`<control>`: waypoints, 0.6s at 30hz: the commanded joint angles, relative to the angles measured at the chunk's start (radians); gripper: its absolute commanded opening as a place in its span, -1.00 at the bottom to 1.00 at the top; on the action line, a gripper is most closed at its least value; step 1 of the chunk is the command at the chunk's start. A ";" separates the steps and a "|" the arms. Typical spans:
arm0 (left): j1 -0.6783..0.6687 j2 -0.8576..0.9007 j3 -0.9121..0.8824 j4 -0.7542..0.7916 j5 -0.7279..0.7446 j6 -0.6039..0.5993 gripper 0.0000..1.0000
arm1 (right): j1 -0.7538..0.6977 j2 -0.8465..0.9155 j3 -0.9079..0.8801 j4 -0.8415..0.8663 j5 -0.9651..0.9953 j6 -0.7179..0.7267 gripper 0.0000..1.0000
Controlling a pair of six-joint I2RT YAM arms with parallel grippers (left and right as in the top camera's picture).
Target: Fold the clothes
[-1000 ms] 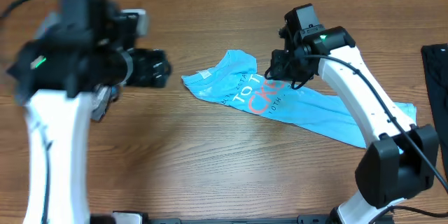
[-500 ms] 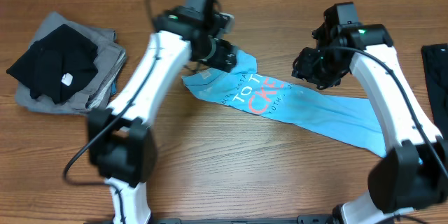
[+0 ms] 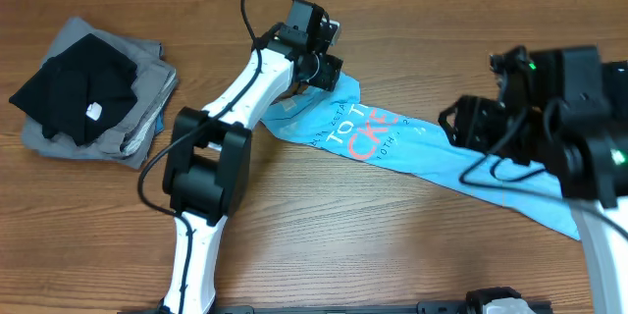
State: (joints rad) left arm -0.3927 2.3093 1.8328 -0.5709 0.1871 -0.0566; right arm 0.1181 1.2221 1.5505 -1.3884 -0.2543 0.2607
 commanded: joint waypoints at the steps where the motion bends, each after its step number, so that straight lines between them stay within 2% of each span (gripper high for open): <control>1: -0.001 0.053 -0.005 0.051 -0.012 -0.010 0.23 | 0.000 -0.028 0.006 -0.015 0.010 -0.005 0.09; 5: 0.000 0.082 -0.005 0.100 -0.019 -0.010 0.09 | 0.000 -0.033 0.006 -0.043 0.020 -0.005 0.09; 8: 0.000 0.092 -0.005 0.116 -0.022 -0.010 -0.17 | 0.000 -0.031 0.005 -0.046 0.076 0.002 0.10; 12: 0.003 0.092 -0.005 0.098 -0.023 -0.002 -0.89 | -0.002 -0.031 -0.005 -0.026 0.137 0.018 0.15; 18: 0.061 0.033 0.048 -0.057 -0.046 0.000 -0.92 | -0.003 -0.028 -0.049 0.031 0.310 0.129 0.30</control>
State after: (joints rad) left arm -0.3790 2.3806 1.8561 -0.5755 0.1745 -0.0673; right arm 0.1177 1.1950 1.5295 -1.3750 -0.0669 0.3256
